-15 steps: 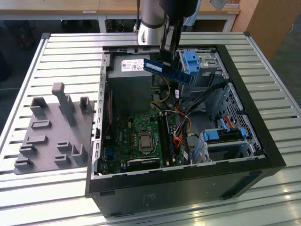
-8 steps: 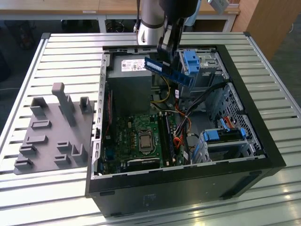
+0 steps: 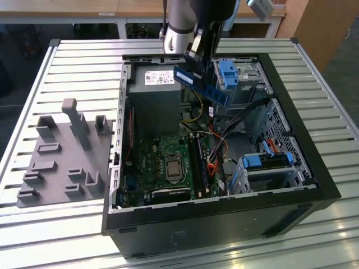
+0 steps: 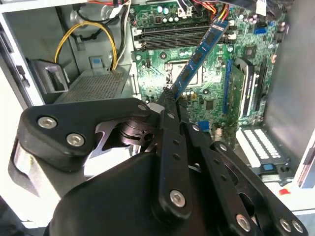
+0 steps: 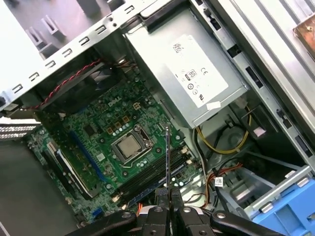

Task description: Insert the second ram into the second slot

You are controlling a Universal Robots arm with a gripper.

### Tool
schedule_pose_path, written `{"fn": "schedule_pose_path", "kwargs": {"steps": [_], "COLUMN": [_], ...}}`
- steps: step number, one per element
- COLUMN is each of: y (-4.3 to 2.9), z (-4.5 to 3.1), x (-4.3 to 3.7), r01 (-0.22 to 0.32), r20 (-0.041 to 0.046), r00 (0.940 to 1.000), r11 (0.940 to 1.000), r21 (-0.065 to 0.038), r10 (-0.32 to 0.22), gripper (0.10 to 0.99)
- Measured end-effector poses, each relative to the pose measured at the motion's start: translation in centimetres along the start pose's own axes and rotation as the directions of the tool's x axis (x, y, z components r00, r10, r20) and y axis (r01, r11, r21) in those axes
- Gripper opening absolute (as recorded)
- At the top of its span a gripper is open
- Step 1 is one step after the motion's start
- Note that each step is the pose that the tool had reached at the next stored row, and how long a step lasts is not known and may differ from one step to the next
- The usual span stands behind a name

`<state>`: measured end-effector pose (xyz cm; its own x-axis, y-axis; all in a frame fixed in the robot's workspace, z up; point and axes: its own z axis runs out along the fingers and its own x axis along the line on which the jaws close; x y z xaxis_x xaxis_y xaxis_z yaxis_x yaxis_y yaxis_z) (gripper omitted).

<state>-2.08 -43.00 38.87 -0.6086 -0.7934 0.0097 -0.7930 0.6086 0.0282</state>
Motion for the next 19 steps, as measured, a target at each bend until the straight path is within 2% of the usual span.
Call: {"fn": "schedule_pose_path", "kwargs": {"steps": [5,9,14,19], "y": [0.0,0.0,0.0,0.0], "z": [0.04,0.07,0.12,0.14], "x": [0.0,0.0,0.0,0.0], "r01": [-0.079,-0.144,-0.227,-0.307], "r20": [-0.0028,-0.0039,-0.0037,-0.0032], "r00": [0.9969,0.9895,0.9738,0.9519], "r11": [0.9969,0.9895,0.9738,0.9518], "r21": [0.003,0.005,0.006,0.007], "r10": [0.079,0.144,0.227,0.307], "gripper": [0.137,0.137,0.137,0.137]}}
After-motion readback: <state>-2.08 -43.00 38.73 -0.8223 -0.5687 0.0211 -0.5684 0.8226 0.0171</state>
